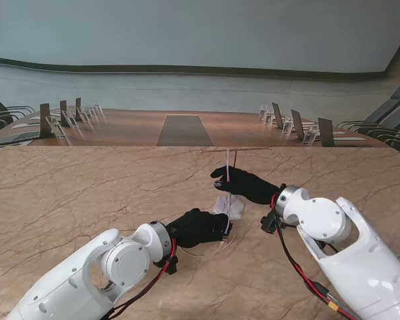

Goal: Take the wired earphone off the rack, coil the cable and place them on the table

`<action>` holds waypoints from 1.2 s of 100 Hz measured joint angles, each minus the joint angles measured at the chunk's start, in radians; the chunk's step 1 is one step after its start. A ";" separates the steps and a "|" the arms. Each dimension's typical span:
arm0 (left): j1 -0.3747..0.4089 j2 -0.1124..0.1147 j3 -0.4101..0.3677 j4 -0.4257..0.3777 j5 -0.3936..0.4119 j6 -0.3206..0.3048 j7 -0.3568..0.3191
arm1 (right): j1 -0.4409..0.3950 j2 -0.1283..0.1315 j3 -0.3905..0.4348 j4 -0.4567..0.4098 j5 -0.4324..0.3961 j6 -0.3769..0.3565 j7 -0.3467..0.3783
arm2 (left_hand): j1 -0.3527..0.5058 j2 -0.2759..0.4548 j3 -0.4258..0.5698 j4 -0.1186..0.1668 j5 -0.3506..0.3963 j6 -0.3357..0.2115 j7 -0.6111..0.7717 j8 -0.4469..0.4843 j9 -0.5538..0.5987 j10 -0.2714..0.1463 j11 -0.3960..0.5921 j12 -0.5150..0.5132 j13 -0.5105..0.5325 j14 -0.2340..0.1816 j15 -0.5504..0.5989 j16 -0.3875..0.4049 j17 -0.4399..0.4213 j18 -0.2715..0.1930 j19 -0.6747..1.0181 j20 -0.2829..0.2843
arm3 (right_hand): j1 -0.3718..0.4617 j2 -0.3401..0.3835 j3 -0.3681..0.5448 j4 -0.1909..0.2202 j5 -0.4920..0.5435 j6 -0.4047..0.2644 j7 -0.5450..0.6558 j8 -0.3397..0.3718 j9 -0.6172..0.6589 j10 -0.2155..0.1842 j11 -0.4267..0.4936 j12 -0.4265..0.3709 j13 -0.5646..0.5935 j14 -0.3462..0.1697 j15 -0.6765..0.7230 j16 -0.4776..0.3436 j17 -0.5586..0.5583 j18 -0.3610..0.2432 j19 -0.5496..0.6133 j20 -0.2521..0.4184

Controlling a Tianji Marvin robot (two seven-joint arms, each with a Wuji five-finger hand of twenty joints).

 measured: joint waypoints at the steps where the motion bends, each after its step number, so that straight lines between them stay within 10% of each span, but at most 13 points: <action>1: 0.000 0.000 0.000 0.000 0.000 0.000 0.000 | 0.001 0.000 -0.001 0.000 0.001 0.000 0.000 | 0.000 0.000 0.000 0.000 0.000 0.000 0.000 0.000 0.000 0.000 0.000 0.000 0.000 0.000 0.000 0.000 0.000 0.000 0.000 0.000 | 0.000 0.000 0.000 0.000 0.000 0.000 0.001 0.000 0.000 0.001 0.001 0.003 0.006 0.000 0.002 0.000 0.006 0.000 0.002 0.000; 62: -0.004 0.009 0.017 -0.015 0.003 0.005 -0.032 | 0.028 -0.008 -0.017 0.017 0.041 -0.014 -0.006 | 0.000 0.000 0.000 0.000 0.000 0.000 0.000 0.000 0.000 0.000 0.000 0.000 0.000 0.000 0.000 0.000 0.000 0.000 0.000 0.000 | 0.033 -0.001 -0.001 0.000 0.011 0.006 0.025 0.000 0.028 0.010 0.012 0.007 0.025 0.004 0.012 0.000 0.028 0.012 0.024 -0.024; 120: -0.004 0.008 0.004 -0.016 0.010 0.000 -0.022 | 0.006 -0.010 0.001 -0.023 0.107 -0.038 -0.005 | 0.000 0.000 0.000 0.000 0.000 0.000 0.000 0.000 0.000 -0.007 0.000 0.000 0.000 0.000 0.000 0.000 0.000 0.000 0.000 0.000 | 0.414 0.032 -0.054 0.074 0.033 0.000 0.072 0.000 0.064 0.010 0.024 0.019 0.069 0.006 0.015 0.000 0.059 0.015 0.062 -0.038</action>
